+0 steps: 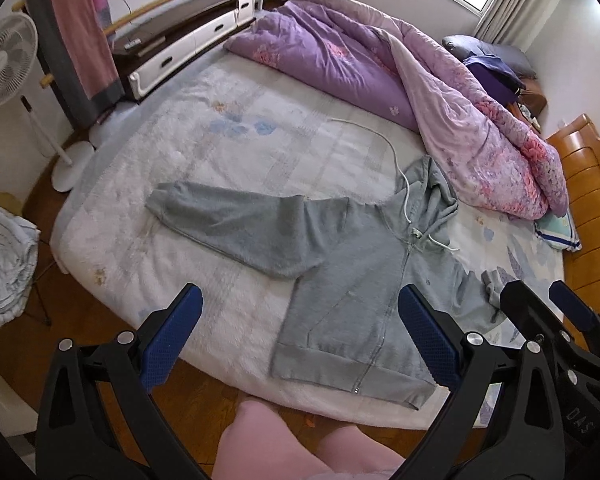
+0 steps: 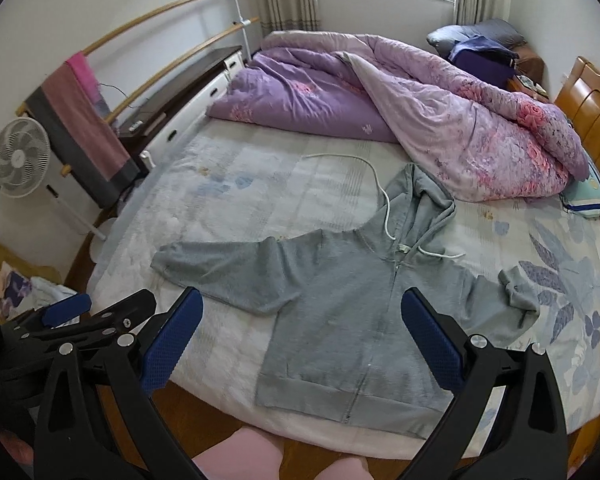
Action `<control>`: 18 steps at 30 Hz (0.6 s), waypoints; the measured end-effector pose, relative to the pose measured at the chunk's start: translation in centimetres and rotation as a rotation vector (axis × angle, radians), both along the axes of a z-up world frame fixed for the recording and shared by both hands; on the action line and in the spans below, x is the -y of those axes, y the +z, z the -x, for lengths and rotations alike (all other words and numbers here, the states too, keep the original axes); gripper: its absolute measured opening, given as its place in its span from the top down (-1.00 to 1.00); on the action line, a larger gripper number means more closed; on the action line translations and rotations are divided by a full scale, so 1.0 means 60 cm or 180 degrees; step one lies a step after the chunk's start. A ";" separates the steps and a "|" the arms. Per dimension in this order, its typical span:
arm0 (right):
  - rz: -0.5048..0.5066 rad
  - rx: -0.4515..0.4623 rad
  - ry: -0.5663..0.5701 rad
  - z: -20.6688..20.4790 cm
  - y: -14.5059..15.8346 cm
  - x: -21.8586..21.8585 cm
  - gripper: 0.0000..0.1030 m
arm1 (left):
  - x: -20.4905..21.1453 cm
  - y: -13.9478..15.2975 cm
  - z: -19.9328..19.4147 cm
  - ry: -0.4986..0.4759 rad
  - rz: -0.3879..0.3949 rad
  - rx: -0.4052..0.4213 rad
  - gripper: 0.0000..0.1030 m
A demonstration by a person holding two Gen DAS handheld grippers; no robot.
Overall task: Fold large clothes
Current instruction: 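Move the left tool to the hoodie sleeve cuff and close on it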
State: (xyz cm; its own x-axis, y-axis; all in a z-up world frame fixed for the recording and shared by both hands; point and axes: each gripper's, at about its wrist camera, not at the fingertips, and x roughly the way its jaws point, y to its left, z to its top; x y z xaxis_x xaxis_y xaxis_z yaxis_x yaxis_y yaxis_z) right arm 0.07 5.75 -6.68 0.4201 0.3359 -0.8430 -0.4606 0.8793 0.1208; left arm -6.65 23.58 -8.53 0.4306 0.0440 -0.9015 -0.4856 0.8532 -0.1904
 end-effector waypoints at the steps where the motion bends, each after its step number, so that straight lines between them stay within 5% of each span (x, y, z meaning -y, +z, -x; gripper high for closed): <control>1: 0.0038 -0.0042 -0.0008 -0.003 -0.011 -0.023 -0.87 | -0.019 -0.011 -0.001 -0.0003 0.0042 -0.0011 -0.90; 13: 0.0322 -0.0515 -0.0001 -0.016 -0.170 -0.236 -0.87 | -0.224 -0.210 -0.038 -0.0029 0.0397 -0.0444 -0.90; 18: 0.0541 -0.0634 -0.0004 -0.037 -0.246 -0.301 -0.86 | -0.319 -0.304 -0.050 0.0309 0.0687 -0.0539 -0.90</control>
State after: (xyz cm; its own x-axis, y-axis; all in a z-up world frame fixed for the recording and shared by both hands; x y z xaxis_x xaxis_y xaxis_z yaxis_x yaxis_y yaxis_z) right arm 2.31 23.80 -21.41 0.2405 0.1820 -0.9534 -0.4415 0.8953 0.0596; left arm -3.64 42.72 -26.77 0.2765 -0.1230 -0.9531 -0.6033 0.7498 -0.2718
